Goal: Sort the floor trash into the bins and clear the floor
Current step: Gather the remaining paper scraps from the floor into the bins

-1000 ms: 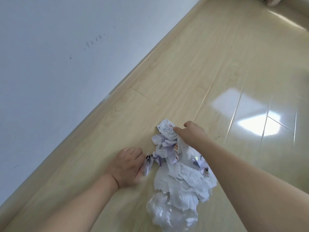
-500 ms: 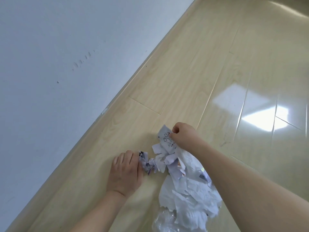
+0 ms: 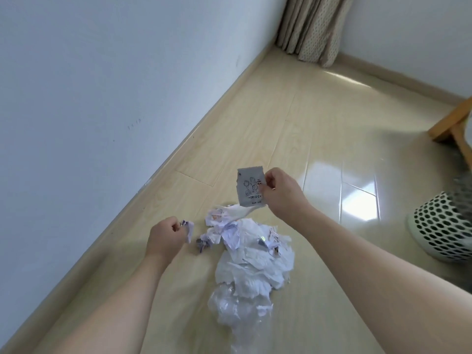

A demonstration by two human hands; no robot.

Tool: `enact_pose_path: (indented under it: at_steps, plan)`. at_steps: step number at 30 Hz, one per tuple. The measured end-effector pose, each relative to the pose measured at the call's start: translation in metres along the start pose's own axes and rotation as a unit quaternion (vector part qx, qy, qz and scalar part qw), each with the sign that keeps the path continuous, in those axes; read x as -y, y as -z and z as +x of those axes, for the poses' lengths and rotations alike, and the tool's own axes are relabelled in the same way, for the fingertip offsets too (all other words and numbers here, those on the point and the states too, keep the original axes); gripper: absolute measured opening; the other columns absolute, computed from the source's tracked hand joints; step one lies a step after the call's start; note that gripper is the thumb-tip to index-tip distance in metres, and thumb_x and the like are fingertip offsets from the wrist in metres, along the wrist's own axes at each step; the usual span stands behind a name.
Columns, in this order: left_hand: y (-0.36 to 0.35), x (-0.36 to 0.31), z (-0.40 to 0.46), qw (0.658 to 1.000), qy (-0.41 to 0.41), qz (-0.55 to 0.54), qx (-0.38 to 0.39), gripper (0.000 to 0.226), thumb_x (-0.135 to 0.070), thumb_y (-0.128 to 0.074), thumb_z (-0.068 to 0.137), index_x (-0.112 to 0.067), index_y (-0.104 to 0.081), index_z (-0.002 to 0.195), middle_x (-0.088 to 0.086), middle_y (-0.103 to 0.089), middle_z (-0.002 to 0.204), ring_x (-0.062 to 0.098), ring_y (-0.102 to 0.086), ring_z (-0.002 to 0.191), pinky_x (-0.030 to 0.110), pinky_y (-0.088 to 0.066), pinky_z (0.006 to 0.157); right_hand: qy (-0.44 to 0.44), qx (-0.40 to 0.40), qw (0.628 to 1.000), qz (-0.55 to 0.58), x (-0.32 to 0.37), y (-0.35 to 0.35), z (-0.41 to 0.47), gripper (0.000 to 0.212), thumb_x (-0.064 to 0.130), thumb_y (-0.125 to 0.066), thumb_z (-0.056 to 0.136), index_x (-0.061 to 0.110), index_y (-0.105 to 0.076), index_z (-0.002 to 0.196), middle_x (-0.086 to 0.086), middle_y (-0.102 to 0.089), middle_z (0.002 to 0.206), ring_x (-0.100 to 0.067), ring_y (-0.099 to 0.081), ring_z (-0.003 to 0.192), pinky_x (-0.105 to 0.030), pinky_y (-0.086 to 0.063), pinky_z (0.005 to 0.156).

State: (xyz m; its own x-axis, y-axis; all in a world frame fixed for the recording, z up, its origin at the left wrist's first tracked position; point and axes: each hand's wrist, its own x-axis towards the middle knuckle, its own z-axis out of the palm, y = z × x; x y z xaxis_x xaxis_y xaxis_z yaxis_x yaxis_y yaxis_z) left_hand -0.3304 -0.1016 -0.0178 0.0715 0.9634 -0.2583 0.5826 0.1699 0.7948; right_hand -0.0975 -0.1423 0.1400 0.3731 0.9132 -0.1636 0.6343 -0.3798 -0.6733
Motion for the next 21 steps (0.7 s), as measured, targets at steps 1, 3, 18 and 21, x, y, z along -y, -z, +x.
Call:
enact_pose_path:
  at_steps: [1, 3, 18, 21]
  plan:
    - [0.007, -0.012, -0.007, 1.0, -0.012, -0.008, -0.014, 0.03, -0.017, -0.059, 0.083, -0.013, -0.037, 0.063, -0.001, -0.035, 0.055, 0.018, -0.027, 0.056, 0.029, -0.021, 0.051, -0.013, -0.008, 0.999, 0.029, -0.002, 0.009, -0.007, 0.004, 0.018, -0.049, 0.096, 0.015, -0.051, 0.094, -0.002, -0.061, 0.096, -0.022, -0.056, 0.079, -0.03, -0.043, 0.06]
    - [0.015, -0.047, -0.019, 0.999, -0.031, -0.008, -0.029, 0.028, -0.015, -0.058, 0.081, -0.012, -0.038, 0.062, -0.006, -0.04, 0.048, 0.02, -0.034, 0.053, 0.027, -0.025, 0.05, -0.031, -0.025, 0.994, 0.098, -0.005, 0.037, -0.026, 0.003, 0.017, -0.047, 0.097, 0.016, -0.049, 0.096, -0.004, -0.062, 0.101, -0.025, -0.06, 0.081, -0.036, -0.05, 0.064]
    - [-0.172, -0.413, -0.2, 0.908, -0.278, 0.222, 0.221, 0.018, -0.013, -0.051, 0.087, -0.011, -0.047, 0.07, 0.007, -0.052, 0.071, 0.021, -0.053, 0.062, 0.023, -0.034, 0.053, -0.244, 0.029, 0.947, 0.205, -0.222, 0.288, -0.191, 0.016, 0.012, -0.041, 0.099, 0.011, -0.053, 0.109, -0.008, -0.07, 0.096, -0.026, -0.071, 0.078, -0.042, -0.053, 0.084]
    - [-0.254, -0.449, -0.253, 0.88, -0.314, 0.226, 0.276, 0.012, -0.013, -0.051, 0.085, -0.008, -0.054, 0.075, 0.01, -0.055, 0.074, 0.022, -0.051, 0.065, 0.025, -0.035, 0.056, -0.288, 0.0, 0.943, 0.164, -0.274, 0.336, -0.217, 0.02, 0.016, -0.049, 0.097, 0.007, -0.055, 0.114, -0.014, -0.07, 0.102, -0.03, -0.071, 0.087, -0.048, -0.054, 0.089]
